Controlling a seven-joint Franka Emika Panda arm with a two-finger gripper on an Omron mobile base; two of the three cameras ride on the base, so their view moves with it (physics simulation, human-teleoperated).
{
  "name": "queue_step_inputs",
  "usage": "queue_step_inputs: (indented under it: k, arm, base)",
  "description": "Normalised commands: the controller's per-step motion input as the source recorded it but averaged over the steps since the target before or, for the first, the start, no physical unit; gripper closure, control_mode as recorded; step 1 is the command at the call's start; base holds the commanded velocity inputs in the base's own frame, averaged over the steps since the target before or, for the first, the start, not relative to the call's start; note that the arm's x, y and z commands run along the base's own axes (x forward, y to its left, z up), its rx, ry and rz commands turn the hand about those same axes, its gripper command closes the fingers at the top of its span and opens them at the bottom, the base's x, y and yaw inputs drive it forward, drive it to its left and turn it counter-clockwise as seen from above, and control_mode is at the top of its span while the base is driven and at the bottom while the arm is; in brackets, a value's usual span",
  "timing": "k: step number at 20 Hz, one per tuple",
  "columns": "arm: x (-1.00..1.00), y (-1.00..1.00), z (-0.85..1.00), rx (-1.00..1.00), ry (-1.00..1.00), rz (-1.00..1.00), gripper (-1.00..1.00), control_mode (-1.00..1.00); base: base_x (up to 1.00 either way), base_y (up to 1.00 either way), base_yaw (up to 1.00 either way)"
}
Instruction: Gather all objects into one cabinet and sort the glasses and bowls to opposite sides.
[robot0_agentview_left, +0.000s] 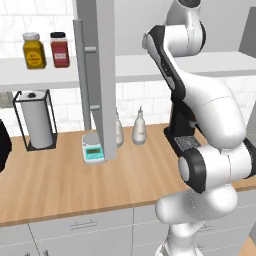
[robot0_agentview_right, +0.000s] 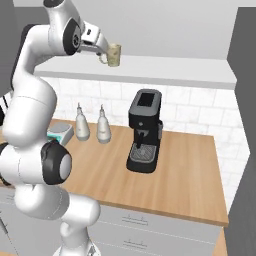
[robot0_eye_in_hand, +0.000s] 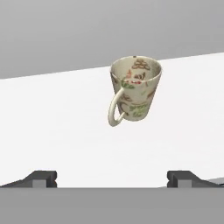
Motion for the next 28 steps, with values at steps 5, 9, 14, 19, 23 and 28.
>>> queue_step_inputs:
  k: [5,9,14,19,23,28]
  arm:
    - [0.08,0.00,-0.25,0.00,-0.19,-0.06,-1.00,-1.00]
    - [0.13,0.00,-0.08,0.00,-0.09,0.00,-1.00,-1.00]
    - [0.58,0.00,-0.09,-0.02,-0.10,0.00,-1.00,-1.00]
    - [0.24,-0.01,0.00,-0.01,-0.01,0.00,-1.00,-1.00]
    - [-0.03,-0.17,0.27,0.00,0.33,-0.08,-1.00,-1.00]
    - [0.00,0.01,0.23,-0.01,0.16,-0.06,-1.00,-1.00]
  base:
    - [0.00,0.00,0.00]
    - [0.00,0.00,0.00]
    - [0.00,0.00,0.00]
    - [0.00,0.00,0.00]
    - [0.00,0.00,0.00]
    - [0.00,0.00,0.00]
